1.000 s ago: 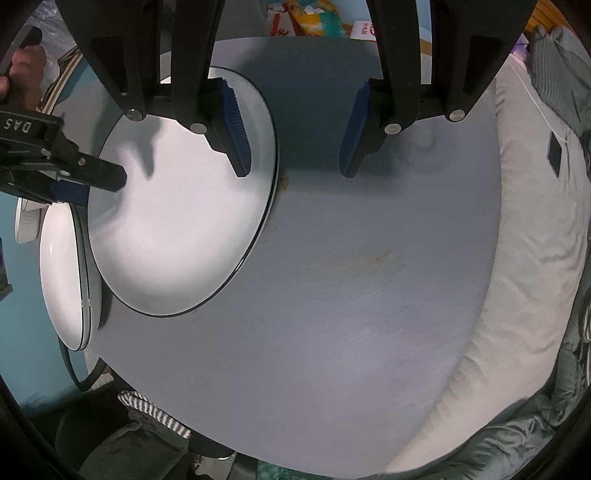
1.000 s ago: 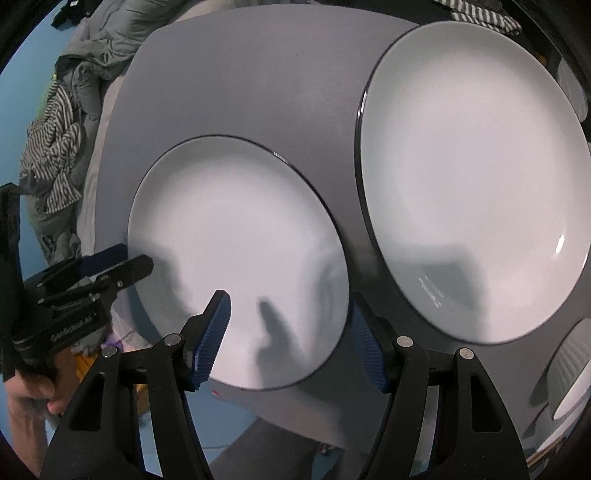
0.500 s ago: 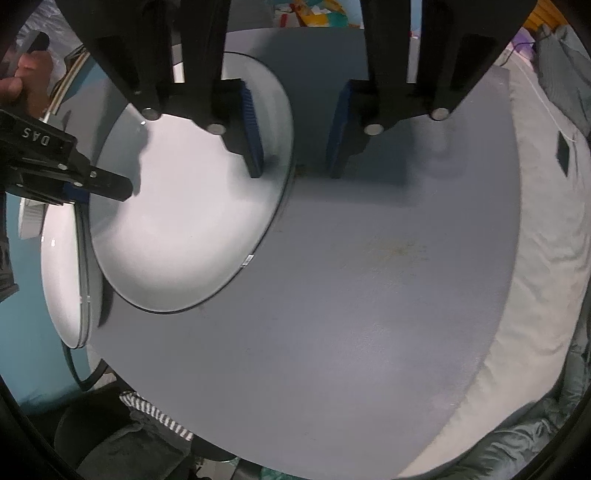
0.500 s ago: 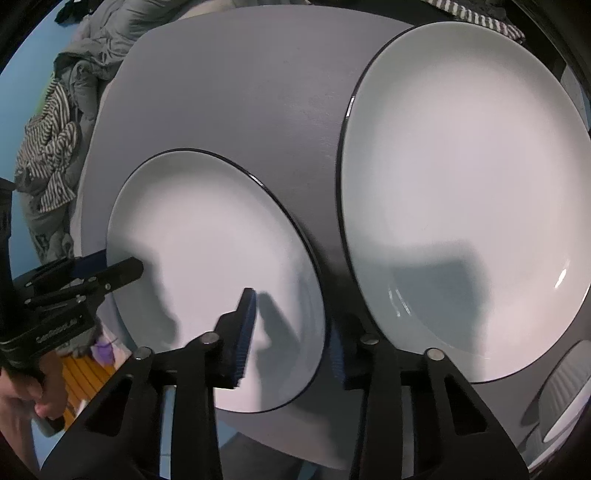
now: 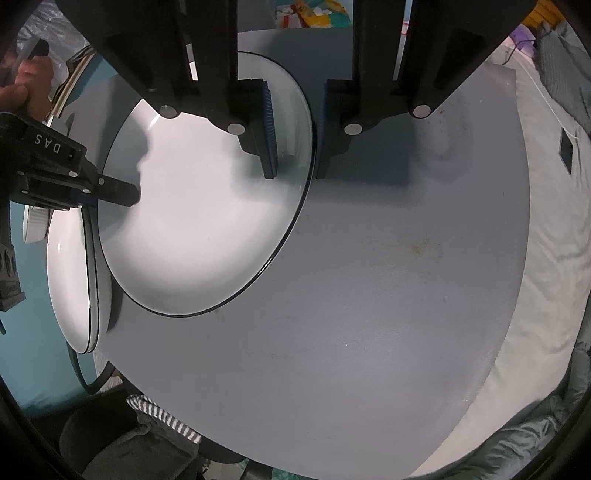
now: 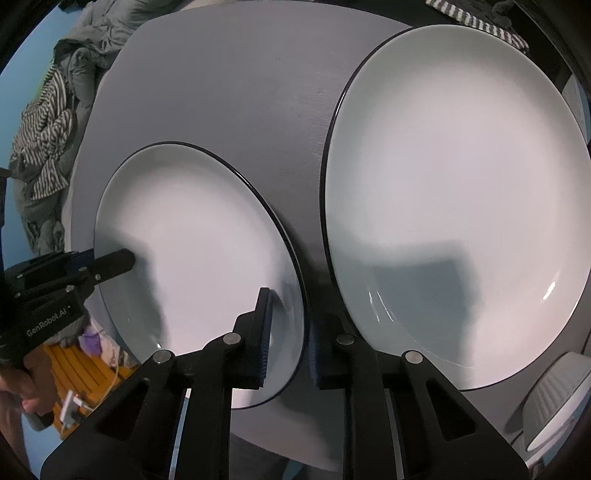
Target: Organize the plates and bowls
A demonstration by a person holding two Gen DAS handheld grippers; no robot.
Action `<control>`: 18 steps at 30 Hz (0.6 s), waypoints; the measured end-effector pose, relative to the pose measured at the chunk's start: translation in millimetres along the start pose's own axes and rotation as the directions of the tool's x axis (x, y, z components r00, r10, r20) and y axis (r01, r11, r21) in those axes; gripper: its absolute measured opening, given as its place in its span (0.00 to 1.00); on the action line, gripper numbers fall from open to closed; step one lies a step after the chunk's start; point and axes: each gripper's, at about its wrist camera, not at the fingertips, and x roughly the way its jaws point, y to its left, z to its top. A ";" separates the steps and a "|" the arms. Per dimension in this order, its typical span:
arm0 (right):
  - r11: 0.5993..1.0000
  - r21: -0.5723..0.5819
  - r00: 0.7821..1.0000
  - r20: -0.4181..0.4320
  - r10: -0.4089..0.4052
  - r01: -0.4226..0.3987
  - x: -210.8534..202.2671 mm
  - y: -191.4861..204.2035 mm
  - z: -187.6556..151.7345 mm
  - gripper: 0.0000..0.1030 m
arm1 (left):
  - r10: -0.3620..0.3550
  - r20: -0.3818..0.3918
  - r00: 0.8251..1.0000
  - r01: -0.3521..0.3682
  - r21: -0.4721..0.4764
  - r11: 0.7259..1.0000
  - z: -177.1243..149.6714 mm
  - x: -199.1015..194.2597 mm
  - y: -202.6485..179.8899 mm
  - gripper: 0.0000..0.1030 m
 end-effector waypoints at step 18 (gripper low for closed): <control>1.000 0.000 1.000 -0.030 0.008 -0.008 -5.9 20.4 11.1 0.14 | -0.034 0.008 0.999 0.034 -0.017 0.999 11.3 -15.7 -4.2 0.17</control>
